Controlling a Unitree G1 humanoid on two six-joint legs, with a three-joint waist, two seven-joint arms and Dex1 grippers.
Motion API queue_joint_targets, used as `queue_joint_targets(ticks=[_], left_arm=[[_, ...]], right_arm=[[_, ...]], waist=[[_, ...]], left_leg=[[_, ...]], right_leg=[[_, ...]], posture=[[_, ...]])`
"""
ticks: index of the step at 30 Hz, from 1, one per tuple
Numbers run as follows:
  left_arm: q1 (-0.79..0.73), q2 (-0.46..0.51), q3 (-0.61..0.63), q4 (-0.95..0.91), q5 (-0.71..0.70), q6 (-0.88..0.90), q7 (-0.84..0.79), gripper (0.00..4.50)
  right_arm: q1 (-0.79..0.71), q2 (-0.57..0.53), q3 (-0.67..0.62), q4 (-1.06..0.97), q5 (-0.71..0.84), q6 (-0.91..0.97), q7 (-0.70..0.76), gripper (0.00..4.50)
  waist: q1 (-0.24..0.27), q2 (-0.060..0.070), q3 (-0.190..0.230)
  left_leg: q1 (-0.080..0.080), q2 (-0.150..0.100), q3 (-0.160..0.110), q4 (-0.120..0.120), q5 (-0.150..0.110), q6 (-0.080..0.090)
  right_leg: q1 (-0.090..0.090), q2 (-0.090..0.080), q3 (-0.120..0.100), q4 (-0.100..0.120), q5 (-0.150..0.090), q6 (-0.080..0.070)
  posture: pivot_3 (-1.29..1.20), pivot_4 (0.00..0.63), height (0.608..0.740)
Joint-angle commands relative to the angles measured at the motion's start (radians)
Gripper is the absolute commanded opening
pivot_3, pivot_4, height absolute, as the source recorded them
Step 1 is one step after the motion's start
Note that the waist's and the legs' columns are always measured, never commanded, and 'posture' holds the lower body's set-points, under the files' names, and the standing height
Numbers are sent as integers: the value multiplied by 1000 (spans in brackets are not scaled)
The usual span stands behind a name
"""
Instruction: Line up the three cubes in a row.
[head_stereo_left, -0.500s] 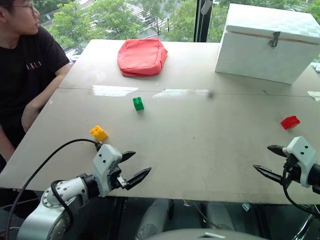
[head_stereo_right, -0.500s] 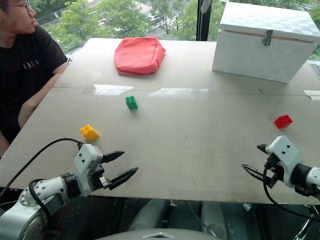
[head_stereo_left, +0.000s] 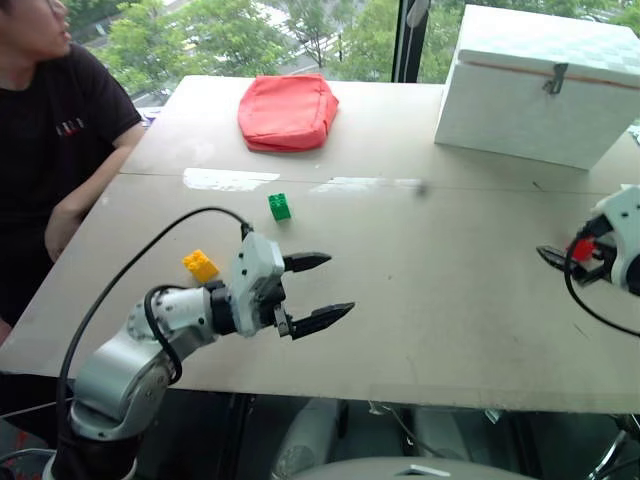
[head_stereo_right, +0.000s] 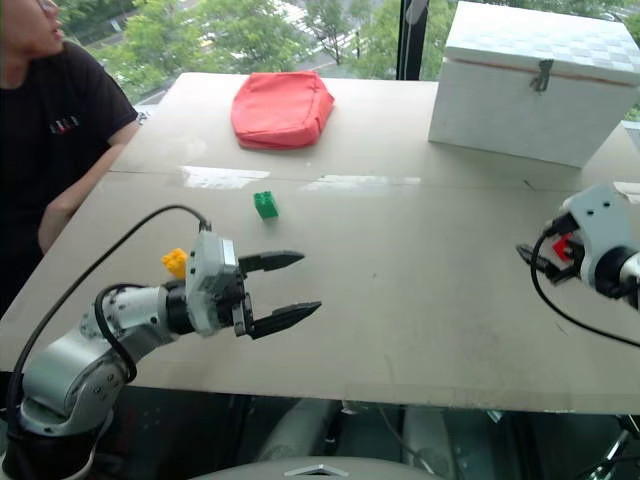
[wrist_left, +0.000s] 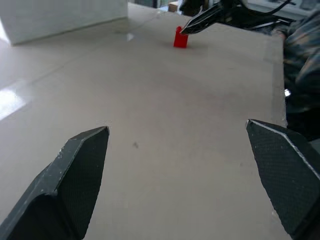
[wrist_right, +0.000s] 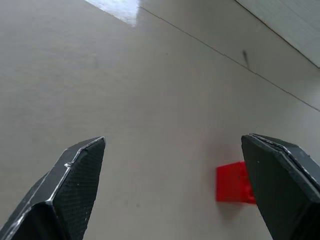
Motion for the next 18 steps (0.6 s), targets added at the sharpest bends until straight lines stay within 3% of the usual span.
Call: queue_joint_targets(ticks=[1,8,18], left_arm=[[-88,-39,-68,7,-10,-1,1,4477],[-188,-98,-144,65,18,-27,-5,4477],[-171,-98,-149,64,13,-37,-26,4477]], right_arm=[[-153,-52,89,156,-20,94,15,4500],[-404,-24,270,501,-96,79,39,4500],[-485,-18,383,676,-165,0,134,4500]], waist=[[-1,0,1],[0,0,1],[-2,0,1]], left_leg=[[-1,1,1,0,0,0],[-2,2,3,0,0,0],[-2,2,3,0,-1,1]], right_leg=[[0,0,0,0,0,0],[-1,1,0,-2,2,3],[-1,1,1,-3,2,3]], posture=[[0,150,740],[0,150,740],[0,150,740]])
